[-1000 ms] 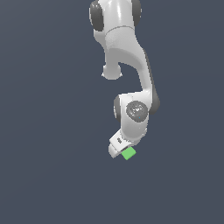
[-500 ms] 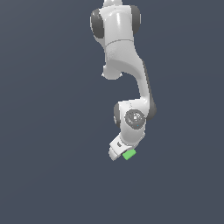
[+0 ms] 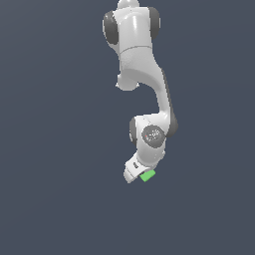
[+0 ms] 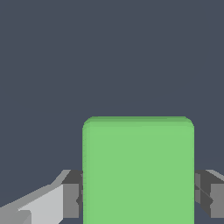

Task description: Pick up the object and move it to a goal position.

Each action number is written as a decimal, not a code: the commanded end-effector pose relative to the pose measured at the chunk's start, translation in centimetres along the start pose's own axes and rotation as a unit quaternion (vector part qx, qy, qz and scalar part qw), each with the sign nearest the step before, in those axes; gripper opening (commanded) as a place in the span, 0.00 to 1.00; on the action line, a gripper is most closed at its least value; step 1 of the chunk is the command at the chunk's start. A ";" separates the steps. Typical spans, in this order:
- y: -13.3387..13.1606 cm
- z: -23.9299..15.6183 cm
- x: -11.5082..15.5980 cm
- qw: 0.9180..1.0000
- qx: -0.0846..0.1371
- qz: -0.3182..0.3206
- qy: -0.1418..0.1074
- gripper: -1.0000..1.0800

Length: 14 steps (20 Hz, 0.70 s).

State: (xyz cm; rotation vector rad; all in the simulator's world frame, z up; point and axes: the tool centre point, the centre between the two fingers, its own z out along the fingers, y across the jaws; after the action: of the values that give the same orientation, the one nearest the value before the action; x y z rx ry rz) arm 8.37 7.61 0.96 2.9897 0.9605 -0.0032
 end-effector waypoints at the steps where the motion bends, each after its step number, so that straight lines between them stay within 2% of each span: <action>1: 0.0 0.4 0.1 1.000 0.000 0.001 0.001 0.00; 14: -0.3 -1.4 -0.7 1.000 0.000 0.000 0.000 0.00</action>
State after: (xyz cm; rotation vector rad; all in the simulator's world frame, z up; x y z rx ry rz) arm 7.83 7.52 1.89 2.9901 0.9605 -0.0041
